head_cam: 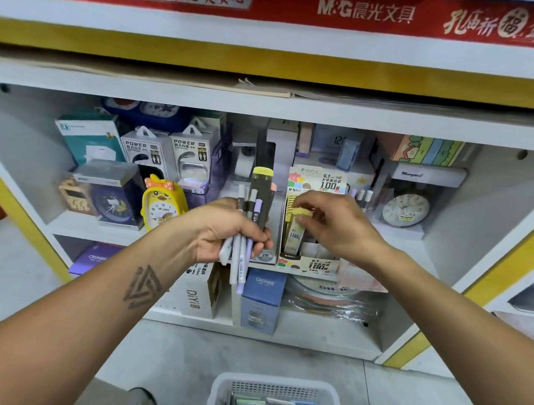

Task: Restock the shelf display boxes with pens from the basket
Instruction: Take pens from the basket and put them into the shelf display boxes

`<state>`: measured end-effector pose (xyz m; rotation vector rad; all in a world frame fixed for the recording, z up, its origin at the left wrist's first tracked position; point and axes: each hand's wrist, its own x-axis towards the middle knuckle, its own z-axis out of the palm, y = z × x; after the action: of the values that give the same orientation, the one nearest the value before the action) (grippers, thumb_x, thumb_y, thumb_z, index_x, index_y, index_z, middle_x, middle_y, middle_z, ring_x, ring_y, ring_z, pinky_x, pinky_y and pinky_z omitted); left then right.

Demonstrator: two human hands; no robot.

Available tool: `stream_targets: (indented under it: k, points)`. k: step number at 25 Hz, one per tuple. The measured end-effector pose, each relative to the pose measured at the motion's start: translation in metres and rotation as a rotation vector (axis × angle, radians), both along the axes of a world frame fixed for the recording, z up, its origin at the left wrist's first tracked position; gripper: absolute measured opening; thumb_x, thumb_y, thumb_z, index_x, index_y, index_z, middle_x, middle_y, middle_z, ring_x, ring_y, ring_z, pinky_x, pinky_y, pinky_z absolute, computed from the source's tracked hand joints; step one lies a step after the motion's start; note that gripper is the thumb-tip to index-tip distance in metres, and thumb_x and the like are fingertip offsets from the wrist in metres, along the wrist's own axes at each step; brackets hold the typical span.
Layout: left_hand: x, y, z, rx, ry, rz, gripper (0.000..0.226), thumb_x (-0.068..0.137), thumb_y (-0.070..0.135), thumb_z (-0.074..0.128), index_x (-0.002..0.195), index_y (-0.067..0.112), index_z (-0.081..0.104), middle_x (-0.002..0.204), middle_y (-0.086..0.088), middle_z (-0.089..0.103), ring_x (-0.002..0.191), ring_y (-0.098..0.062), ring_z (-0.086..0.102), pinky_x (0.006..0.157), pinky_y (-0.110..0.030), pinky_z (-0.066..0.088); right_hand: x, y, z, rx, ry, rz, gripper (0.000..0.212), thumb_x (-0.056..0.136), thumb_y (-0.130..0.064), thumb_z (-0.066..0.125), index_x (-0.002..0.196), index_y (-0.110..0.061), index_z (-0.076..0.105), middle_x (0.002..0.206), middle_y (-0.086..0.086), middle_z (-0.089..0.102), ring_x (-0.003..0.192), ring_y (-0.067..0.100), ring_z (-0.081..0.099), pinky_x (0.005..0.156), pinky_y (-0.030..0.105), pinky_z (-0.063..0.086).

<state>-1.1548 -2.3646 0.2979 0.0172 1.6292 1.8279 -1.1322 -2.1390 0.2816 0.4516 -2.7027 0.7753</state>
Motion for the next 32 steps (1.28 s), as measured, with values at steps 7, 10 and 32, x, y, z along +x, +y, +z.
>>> stream_targets:
  k: [7,10,32]
  points:
    - [0.003,0.014,-0.004,-0.003,-0.002,-0.1,0.028,0.079,-0.023,0.06,0.101,-0.005,0.059,0.08,-0.024,0.068,0.08,-0.034,0.072,0.052,-0.029,0.057,-0.003,-0.011,0.016,-0.524,-0.054,-0.154,0.009,0.095,-0.029,0.067,0.101,-0.026,0.072,0.09,-0.001,0.073,0.07,0.017,0.066,0.066,0.03,0.056]
    - [0.008,0.022,-0.005,-0.013,-0.022,-0.154,0.023,0.079,-0.022,0.063,0.093,-0.004,0.062,0.082,-0.025,0.068,0.079,-0.034,0.072,0.054,-0.03,0.058,-0.004,-0.017,0.022,-0.738,-0.2,-0.161,0.008,0.091,-0.035,0.072,0.095,-0.028,0.071,0.086,-0.004,0.071,0.061,0.005,0.061,0.055,0.021,0.048]
    - [-0.001,0.005,0.005,-0.041,-0.092,0.014,0.018,0.089,-0.02,0.047,0.097,-0.008,0.057,0.074,-0.02,0.064,0.065,-0.028,0.069,0.047,-0.025,0.055,0.0,-0.007,0.025,-0.478,-0.234,-0.192,0.013,0.09,-0.002,0.068,0.096,-0.013,0.069,0.071,0.012,0.075,0.065,0.023,0.072,0.071,0.03,0.058]
